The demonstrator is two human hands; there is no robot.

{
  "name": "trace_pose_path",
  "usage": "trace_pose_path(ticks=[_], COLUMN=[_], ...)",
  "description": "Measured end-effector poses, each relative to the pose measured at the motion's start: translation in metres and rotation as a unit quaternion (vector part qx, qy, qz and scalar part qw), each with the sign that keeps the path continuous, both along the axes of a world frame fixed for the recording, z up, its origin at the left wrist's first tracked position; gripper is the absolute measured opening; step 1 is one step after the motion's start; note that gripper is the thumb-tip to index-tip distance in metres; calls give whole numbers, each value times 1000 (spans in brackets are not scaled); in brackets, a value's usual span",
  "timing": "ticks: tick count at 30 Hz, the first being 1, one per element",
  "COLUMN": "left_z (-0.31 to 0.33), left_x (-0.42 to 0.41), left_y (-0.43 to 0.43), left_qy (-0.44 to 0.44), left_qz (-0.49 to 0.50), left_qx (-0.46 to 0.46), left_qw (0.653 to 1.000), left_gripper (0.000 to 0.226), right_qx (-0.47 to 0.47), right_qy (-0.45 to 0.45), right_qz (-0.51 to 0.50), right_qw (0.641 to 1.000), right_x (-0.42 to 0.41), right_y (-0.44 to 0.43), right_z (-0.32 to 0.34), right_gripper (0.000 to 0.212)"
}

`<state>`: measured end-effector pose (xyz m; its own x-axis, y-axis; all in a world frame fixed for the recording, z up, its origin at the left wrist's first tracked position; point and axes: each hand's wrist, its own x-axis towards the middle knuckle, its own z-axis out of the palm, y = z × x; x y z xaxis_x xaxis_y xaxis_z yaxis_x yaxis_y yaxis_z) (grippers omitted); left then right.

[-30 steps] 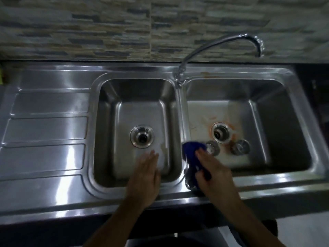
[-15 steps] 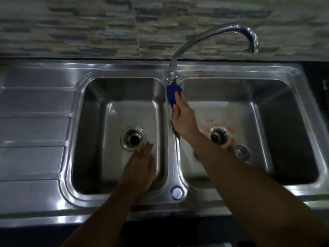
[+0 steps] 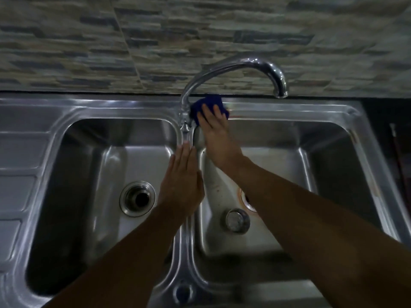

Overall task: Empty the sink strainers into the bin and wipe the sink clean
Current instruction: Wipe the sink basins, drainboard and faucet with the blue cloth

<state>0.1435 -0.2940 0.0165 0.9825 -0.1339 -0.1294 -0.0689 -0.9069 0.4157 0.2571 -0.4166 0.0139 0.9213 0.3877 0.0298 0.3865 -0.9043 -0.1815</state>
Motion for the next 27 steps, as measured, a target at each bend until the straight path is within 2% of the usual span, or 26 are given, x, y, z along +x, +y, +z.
trace_pose_path(ticks=[4,9,12,14,18,21,25,27], left_z=[-9,-16,-18,-19,-19,-20,-18,-17], left_x=[3,2,3,3,4,4,3,2], left_y=[-13,-22,-23,-24,-23,-24,-24,-25], left_qy=[-6,-63,-86,-96,-92,-100,-102,-89], left_qz=[1,34,41,41,35,35,34,37], left_qx=[31,16,-2,-5,5,4,18,22], left_qw=[999,997,995,994,995,994,994,995], left_gripper=[67,59,55,54,56,56,56,55], right_qx=[-17,-31,6,25,34,91,34,18], right_qy=[-30,-20,-16,-22,-56,-51,-36,-47], right_qz=[-3,-159,-288,-315,-162,-75,60,55], right_qw=[999,987,957,948,985,992,997,997], right_x=[1,2,6,13,1,-1,14,18], right_y=[-78,-206,-201,-167,-65,-24,-79,-124], right_z=[-10,-11,-16,-20,-34,-32,-24,-22], right_gripper=[80,79,71,72,83,80,73,73])
